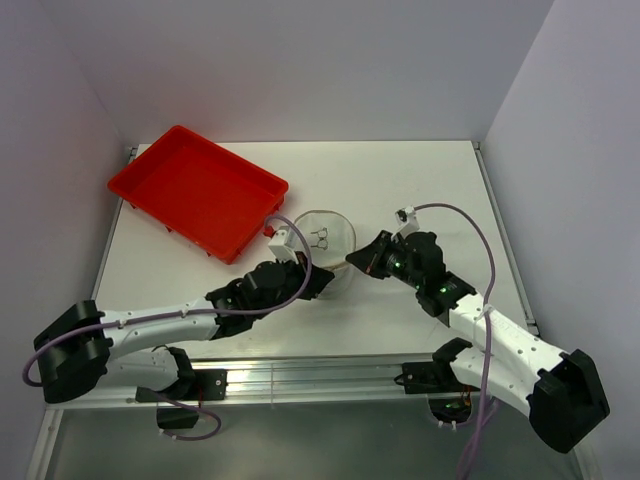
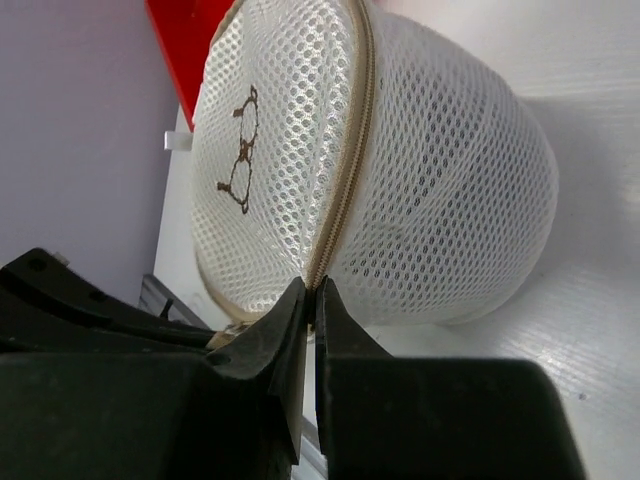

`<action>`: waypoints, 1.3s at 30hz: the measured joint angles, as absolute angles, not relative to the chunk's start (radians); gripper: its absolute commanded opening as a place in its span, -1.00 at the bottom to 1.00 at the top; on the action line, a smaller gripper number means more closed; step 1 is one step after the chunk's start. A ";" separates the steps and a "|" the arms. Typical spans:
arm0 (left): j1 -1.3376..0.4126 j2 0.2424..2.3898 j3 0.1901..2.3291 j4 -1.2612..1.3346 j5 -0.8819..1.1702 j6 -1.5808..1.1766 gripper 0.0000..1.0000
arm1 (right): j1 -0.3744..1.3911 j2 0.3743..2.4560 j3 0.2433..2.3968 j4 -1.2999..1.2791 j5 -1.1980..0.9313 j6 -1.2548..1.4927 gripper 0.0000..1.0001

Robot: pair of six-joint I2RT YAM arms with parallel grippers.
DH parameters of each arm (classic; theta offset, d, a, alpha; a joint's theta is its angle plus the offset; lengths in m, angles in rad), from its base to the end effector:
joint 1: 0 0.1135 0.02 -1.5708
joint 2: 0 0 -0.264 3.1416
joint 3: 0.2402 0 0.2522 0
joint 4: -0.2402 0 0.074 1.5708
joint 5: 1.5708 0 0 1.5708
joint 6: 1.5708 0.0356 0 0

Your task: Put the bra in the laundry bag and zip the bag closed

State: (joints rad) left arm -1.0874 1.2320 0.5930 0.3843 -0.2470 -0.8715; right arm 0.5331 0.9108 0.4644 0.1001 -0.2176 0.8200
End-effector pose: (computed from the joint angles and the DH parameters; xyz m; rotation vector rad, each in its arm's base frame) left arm 0.1331 -0.2347 0.2372 0.0243 1.9776 -1.1271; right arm 0.1746 0.1120 0.2335 0.1386 2.0692 1.0853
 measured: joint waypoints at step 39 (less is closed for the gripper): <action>-1.088 1.230 0.601 0.384 -0.251 -0.833 -1.00 | 0.556 0.938 0.490 0.115 -0.249 0.792 -0.05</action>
